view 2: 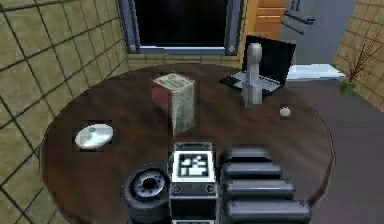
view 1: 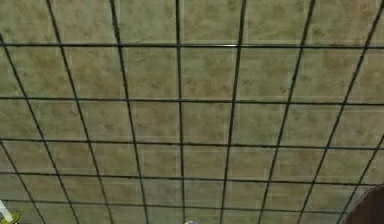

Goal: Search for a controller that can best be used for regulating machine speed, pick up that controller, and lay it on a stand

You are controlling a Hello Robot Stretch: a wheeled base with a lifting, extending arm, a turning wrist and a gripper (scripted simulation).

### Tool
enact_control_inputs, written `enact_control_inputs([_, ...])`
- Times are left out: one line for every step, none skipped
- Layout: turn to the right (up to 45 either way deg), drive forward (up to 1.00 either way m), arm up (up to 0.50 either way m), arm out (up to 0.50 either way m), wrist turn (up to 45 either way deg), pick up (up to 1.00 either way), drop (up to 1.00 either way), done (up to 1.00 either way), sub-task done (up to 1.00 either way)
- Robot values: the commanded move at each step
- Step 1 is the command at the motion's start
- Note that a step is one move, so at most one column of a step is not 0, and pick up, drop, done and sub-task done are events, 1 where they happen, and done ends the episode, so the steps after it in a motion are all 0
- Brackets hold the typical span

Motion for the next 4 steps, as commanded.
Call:
enact_control_inputs([-45.0, 0.0, 0.0, 0.0, 0.0, 0.0, 0.0, 0.0, 0.0])
enact_control_inputs([0.0, 0.35, 0.0, 0.0, 0.0, 0.0, 0.0, 0.0, 0.0])
enact_control_inputs([-45.0, 0.0, 0.0, 0.0, 0.0, 0.0, 0.0, 0.0, 0.0])
enact_control_inputs([-45.0, 0.0, 0.0, 0.0, 0.0, 0.0, 0.0, 0.0, 0.0])
